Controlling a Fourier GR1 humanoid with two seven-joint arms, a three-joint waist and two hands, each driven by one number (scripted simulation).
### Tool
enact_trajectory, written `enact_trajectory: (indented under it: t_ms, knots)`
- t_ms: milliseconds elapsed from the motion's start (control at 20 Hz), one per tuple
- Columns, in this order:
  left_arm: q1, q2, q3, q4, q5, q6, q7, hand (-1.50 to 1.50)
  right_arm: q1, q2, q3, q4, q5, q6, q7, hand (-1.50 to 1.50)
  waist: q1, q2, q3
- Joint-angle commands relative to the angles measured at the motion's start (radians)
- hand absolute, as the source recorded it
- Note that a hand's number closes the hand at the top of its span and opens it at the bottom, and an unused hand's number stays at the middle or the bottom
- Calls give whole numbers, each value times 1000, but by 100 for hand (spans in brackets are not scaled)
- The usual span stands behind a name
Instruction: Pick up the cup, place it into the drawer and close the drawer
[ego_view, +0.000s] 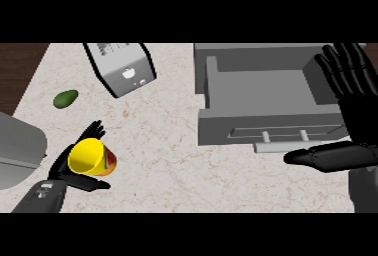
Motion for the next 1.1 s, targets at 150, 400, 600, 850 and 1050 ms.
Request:
enact_trajectory:
  t_ms: [150, 400, 600, 850, 1050]
  knots:
    - [-13, -78, -19, 1, 18, -221, -114, 150, 14, 13, 19, 2, 18, -1, -19, -150, -5, 1, -2]
    - [-4, -63, 4, -77, 20, 1, -234, 150, 11, -15, -9, 24, 9, 14, -14, -150, 12, -3, 1]
    - [4, -120, 65, -88, 45, 277, -248, 150, 3, -7, -12, 36, 7, 7, -15, -150, 19, -3, 2]
    - [-5, -184, 245, -93, 191, 507, -237, 150, 34, -6, -22, 14, -6, 16, -36, -150, 14, -5, 2]
    - [-46, -242, 233, -128, 218, 307, -295, 150, 4, -25, -42, 56, -9, 26, -45, -150, 25, -9, 4]
